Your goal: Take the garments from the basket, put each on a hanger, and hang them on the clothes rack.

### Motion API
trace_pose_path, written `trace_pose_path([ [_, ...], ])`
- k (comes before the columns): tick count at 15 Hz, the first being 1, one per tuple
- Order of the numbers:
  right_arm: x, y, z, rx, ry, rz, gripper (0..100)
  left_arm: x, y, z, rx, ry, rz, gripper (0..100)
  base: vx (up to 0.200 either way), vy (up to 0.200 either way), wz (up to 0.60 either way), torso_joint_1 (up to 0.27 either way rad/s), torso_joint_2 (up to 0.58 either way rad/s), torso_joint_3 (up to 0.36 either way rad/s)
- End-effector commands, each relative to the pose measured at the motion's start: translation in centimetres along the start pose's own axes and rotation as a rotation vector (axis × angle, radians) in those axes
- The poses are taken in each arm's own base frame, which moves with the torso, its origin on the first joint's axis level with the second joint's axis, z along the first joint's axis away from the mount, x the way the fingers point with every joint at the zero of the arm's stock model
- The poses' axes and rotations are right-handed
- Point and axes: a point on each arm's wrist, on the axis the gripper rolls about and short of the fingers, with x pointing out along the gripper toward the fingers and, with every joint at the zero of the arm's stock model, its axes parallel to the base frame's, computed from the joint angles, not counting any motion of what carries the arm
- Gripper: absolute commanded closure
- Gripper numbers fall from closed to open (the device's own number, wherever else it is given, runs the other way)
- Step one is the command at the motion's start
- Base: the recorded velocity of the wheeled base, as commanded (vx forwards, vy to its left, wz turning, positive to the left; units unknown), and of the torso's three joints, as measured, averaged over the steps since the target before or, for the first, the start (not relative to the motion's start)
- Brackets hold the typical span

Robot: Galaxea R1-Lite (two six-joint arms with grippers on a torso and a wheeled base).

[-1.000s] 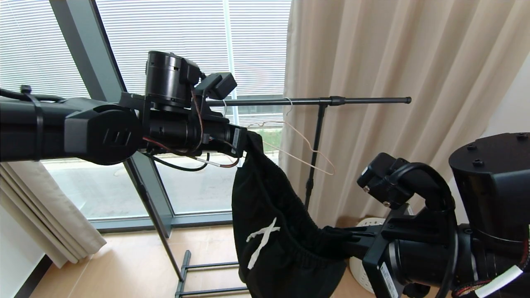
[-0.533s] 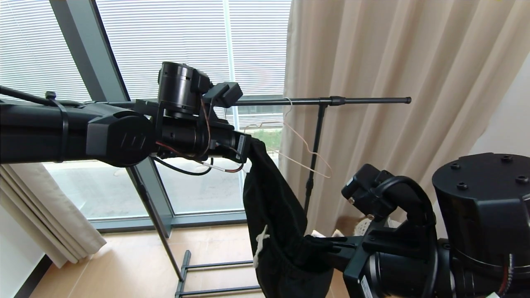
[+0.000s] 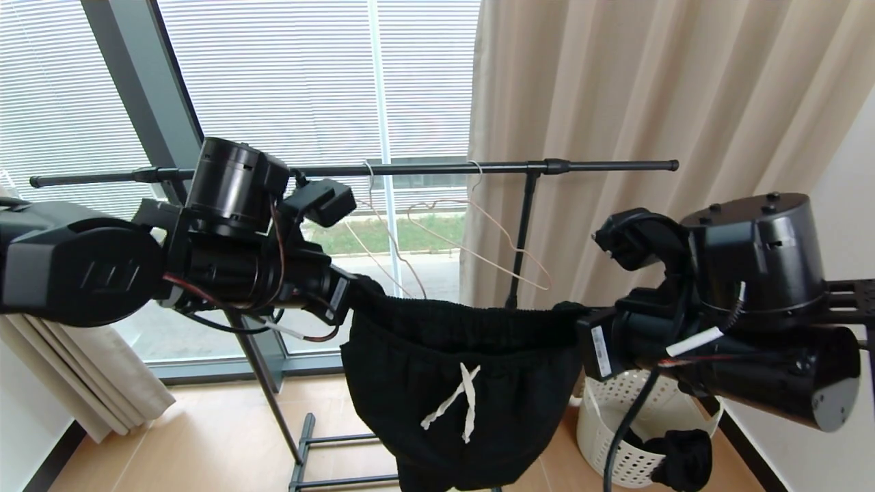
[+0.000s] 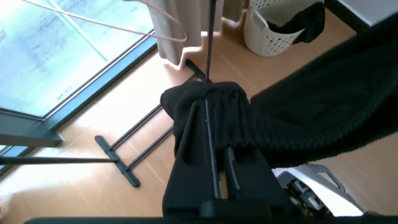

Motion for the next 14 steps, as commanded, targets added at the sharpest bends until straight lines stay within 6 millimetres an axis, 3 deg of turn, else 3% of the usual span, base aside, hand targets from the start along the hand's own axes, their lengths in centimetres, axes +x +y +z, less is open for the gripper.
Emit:
trace_pose_path([
  [1,4.3,0.7,1.6,0.01,0.012,-0.059,100,-3.4,-1.4,-2.4,0.053,0.01,-0.006,100,0.0,0.0,0.0,0.0,0.0,0.0],
  [5,7.6,2.3,4.5,0.031,-0.048,-0.046,100,-5.2,-4.4,-5.5,0.096,0.054,-0.093,100,0.0,0.0,0.0,0.0,0.0,0.0],
  [8,9.3,3.9,5.6,0.029,-0.073,-0.023,100,-5.2,-7.3,-7.9,0.112,0.121,-0.193,100,0.0,0.0,0.0,0.0,0.0,0.0],
  [9,9.8,5.0,5.9,0.022,-0.083,-0.002,100,-5.1,-9.1,-8.8,0.082,0.151,-0.25,100,0.0,0.0,0.0,0.0,0.0,0.0],
  [14,9.8,7.9,6.5,0.01,-0.118,0.061,100,-3.8,-13.0,-8.5,-0.05,0.19,-0.358,100,0.0,0.0,0.0,0.0,0.0,0.0],
])
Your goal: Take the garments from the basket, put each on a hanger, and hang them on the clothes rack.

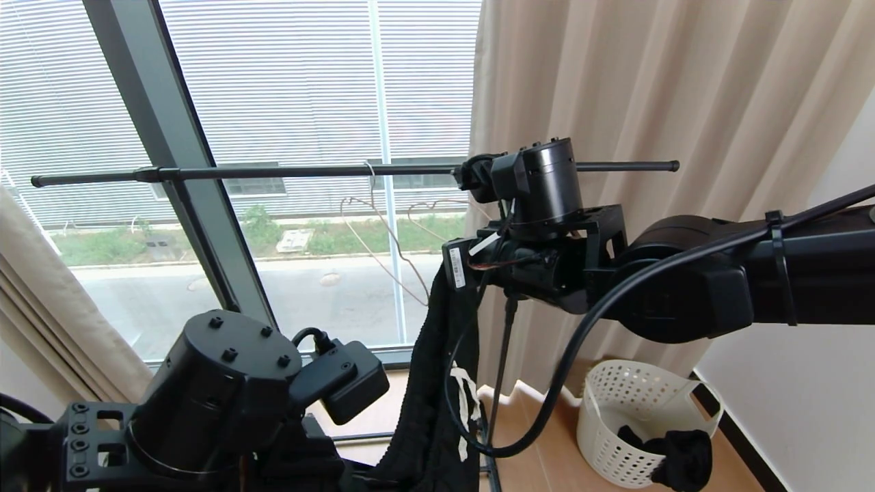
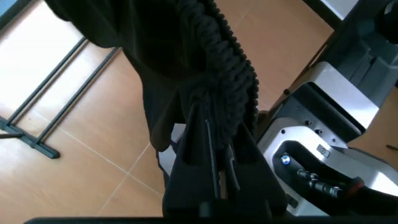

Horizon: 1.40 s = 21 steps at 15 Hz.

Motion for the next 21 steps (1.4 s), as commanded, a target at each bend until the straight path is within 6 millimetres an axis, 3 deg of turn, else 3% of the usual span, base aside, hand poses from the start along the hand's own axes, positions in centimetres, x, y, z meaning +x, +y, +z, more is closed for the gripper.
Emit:
trace_pose_path([
  [1,0.4,0.7,-0.4,-0.007,0.009,0.01,100,1.5,-1.1,0.3,-0.015,0.034,-0.034,100,0.0,0.0,0.0,0.0,0.0,0.0],
  [6,0.0,1.1,-0.3,0.011,0.003,0.02,100,2.4,-1.7,1.3,-0.094,0.03,-0.042,100,0.0,0.0,0.0,0.0,0.0,0.0],
  [9,0.1,0.1,-0.5,0.03,0.006,-0.042,100,2.6,-1.4,1.1,-0.099,0.034,-0.006,100,0.0,0.0,0.0,0.0,0.0,0.0],
  [12,-2.6,-3.8,-1.2,0.049,0.022,-0.155,100,2.3,1.2,1.5,-0.164,0.004,0.11,100,0.0,0.0,0.0,0.0,0.0,0.0],
  [16,-6.7,-7.5,-2.8,0.087,-0.019,-0.225,100,3.3,5.5,4.2,-0.21,-0.041,0.21,100,0.0,0.0,0.0,0.0,0.0,0.0],
  [19,-7.4,-8.3,-5.0,0.111,-0.058,-0.234,100,4.5,6.6,6.0,-0.209,-0.067,0.226,100,0.0,0.0,0.0,0.0,0.0,0.0],
  [21,-6.9,-8.5,-5.4,0.117,-0.076,-0.239,100,4.5,6.5,6.0,-0.183,-0.063,0.224,100,0.0,0.0,0.0,0.0,0.0,0.0],
])
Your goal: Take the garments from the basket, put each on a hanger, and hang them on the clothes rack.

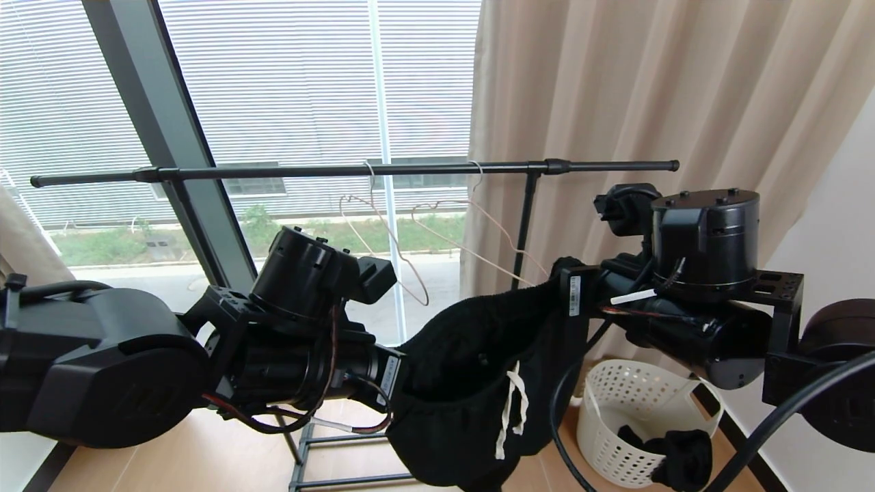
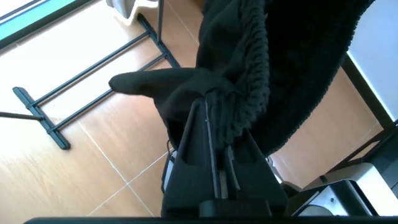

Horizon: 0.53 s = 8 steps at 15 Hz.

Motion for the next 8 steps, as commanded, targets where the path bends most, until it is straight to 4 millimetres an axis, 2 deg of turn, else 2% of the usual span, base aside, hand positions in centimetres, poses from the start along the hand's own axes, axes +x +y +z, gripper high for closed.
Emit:
trace_pose_path([
  [1,-0.4,-0.5,-0.1,0.0,0.0,-0.005,100,0.7,0.0,-0.1,0.001,0.017,0.003,100,0.0,0.0,0.0,0.0,0.0,0.0],
  [2,-0.4,-0.5,-0.1,0.002,0.0,-0.003,100,0.7,-0.3,-0.1,0.011,0.018,-0.006,0,0.0,0.0,0.0,0.0,0.0,0.0],
  [8,0.4,-1.0,-0.3,0.008,0.004,-0.033,100,-0.8,0.0,0.2,0.003,-0.022,-0.007,0,0.0,0.0,0.0,0.0,0.0,0.0],
])
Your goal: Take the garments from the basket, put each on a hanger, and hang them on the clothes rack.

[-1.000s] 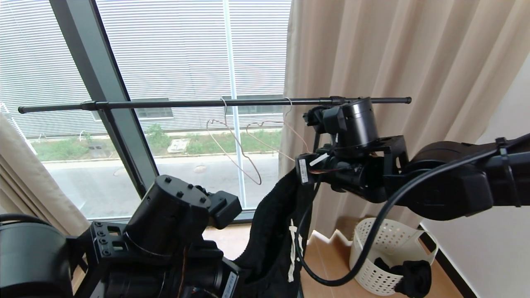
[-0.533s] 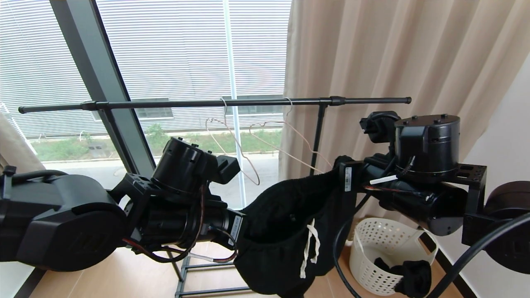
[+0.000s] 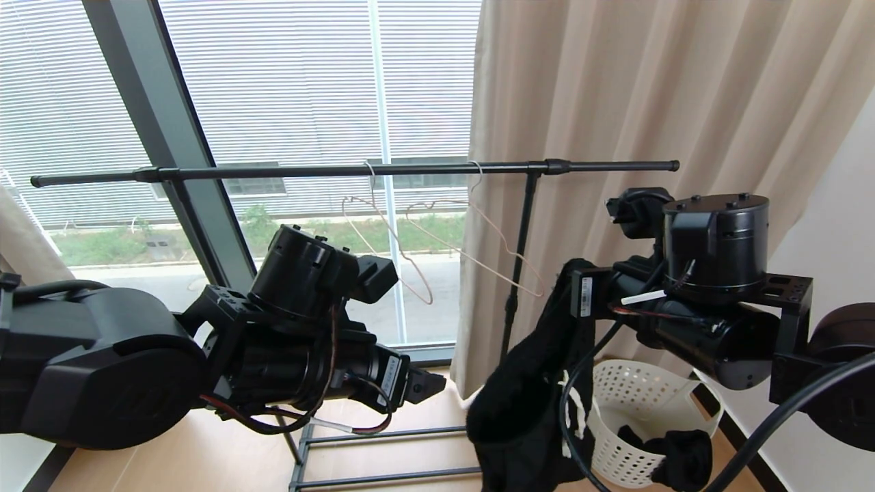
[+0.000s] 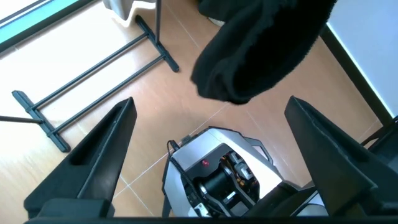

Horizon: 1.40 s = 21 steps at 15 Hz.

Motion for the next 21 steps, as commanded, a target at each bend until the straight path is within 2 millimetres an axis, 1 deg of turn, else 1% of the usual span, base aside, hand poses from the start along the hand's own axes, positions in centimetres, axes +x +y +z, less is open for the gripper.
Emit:
trace_pose_path([
  [1,0.1,-0.1,0.0,0.002,-0.001,-0.006,100,-0.5,0.7,0.3,-0.02,-0.02,0.015,0,0.0,0.0,0.0,0.0,0.0,0.0],
  [2,0.1,-0.2,0.1,0.004,-0.004,-0.01,100,-0.5,1.5,0.4,-0.043,-0.021,0.035,0,0.0,0.0,0.0,0.0,0.0,0.0],
  [3,0.1,-0.2,0.1,0.004,-0.004,-0.011,100,-0.5,1.5,0.4,-0.044,-0.021,0.036,0,0.0,0.0,0.0,0.0,0.0,0.0],
  [4,0.2,-1.1,0.4,0.015,-0.013,-0.044,100,-0.1,3.1,0.7,-0.083,-0.029,0.075,0,0.0,0.0,0.0,0.0,0.0,0.0],
  [5,0.1,-1.3,0.6,0.017,-0.019,-0.051,100,0.4,4.1,0.9,-0.1,-0.043,0.094,0,0.0,0.0,0.0,0.0,0.0,0.0],
  [9,-0.7,-1.8,1.3,0.026,-0.039,-0.052,100,2.4,5.8,1.3,-0.121,-0.09,0.127,0,0.0,0.0,0.0,0.0,0.0,0.0],
  [11,-0.9,-1.8,1.4,0.026,-0.044,-0.051,100,3.4,6.7,2.1,-0.135,-0.1,0.147,0,0.0,0.0,0.0,0.0,0.0,0.0],
  [12,-0.9,-1.9,1.5,0.028,-0.047,-0.051,100,3.6,7.1,2.5,-0.14,-0.11,0.155,0,0.0,0.0,0.0,0.0,0.0,0.0],
  [13,-1.1,-1.9,1.6,0.03,-0.051,-0.05,100,3.8,7.3,2.8,-0.142,-0.123,0.158,0,0.2,0.0,0.0,0.007,0.0,0.002],
  [18,-1.3,-2.0,1.6,0.019,-0.049,-0.049,100,4.8,7.6,3.2,-0.133,-0.165,0.159,0,0.2,0.0,0.0,0.002,0.0,0.003],
  [19,-1.5,-2.1,1.2,-0.007,-0.042,-0.051,100,5.0,7.5,3.5,-0.127,-0.203,0.156,0,0.0,0.0,0.0,0.0,0.0,0.0],
  [21,-1.7,-2.1,1.1,-0.022,-0.04,-0.047,100,5.8,7.8,4.0,-0.126,-0.216,0.175,0,0.0,0.0,0.0,0.0,0.0,0.0],
])
